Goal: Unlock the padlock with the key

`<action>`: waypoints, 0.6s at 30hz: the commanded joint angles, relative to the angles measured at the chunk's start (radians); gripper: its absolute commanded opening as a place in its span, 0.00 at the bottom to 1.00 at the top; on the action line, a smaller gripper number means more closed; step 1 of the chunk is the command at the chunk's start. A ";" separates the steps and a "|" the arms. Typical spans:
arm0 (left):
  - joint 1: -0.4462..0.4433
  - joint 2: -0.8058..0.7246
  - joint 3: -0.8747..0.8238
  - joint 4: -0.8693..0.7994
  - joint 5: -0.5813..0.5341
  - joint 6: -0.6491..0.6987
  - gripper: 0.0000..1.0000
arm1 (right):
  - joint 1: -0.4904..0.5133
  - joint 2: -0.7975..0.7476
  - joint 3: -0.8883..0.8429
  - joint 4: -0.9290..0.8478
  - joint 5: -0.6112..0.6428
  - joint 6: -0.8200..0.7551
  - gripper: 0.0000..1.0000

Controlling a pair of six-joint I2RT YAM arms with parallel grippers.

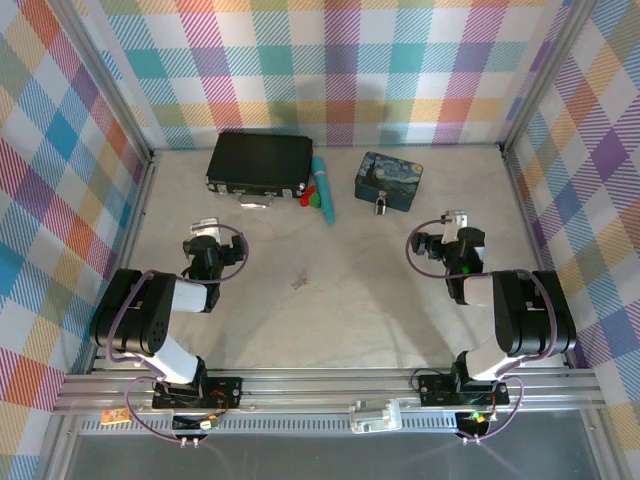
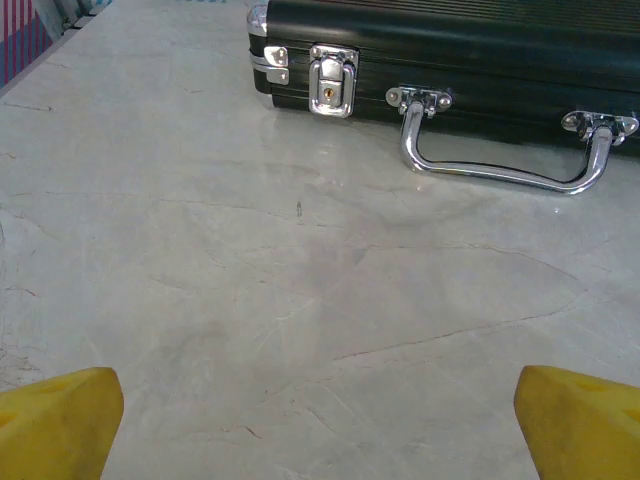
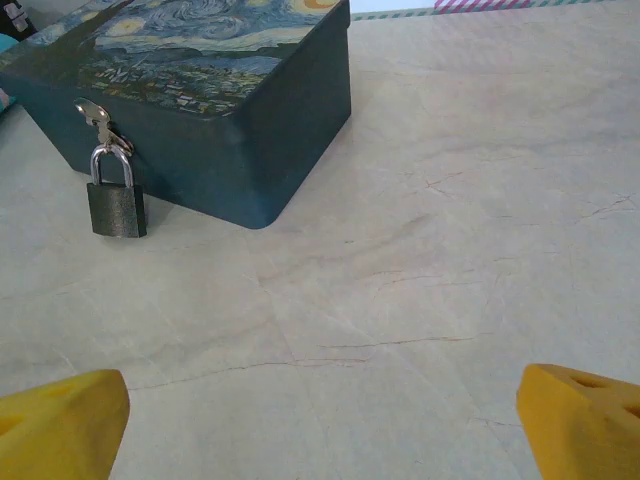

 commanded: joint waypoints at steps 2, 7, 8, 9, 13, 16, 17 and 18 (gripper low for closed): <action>0.012 0.002 0.023 0.001 0.009 -0.005 0.99 | -0.006 -0.003 0.011 0.012 -0.013 -0.008 0.99; 0.010 0.001 0.019 0.009 0.007 -0.004 0.99 | -0.007 -0.003 0.013 0.011 -0.013 -0.008 0.99; 0.010 0.000 0.021 0.008 0.007 -0.004 1.00 | -0.006 -0.003 0.013 0.012 -0.013 -0.007 0.99; 0.010 0.001 0.020 0.007 0.006 -0.004 0.99 | -0.006 -0.003 0.013 0.012 -0.013 -0.008 0.99; 0.011 0.001 0.019 0.007 0.007 -0.005 0.99 | -0.007 -0.003 0.013 0.012 -0.012 -0.008 0.99; 0.011 0.001 0.019 0.008 0.007 -0.004 1.00 | -0.006 -0.004 0.013 0.012 -0.013 -0.008 0.99; 0.011 0.001 0.019 0.008 0.007 -0.004 1.00 | -0.006 -0.003 0.013 0.011 -0.012 -0.008 0.99; 0.010 0.000 0.019 0.009 0.007 -0.005 0.99 | -0.006 -0.004 0.012 0.012 -0.013 -0.008 0.99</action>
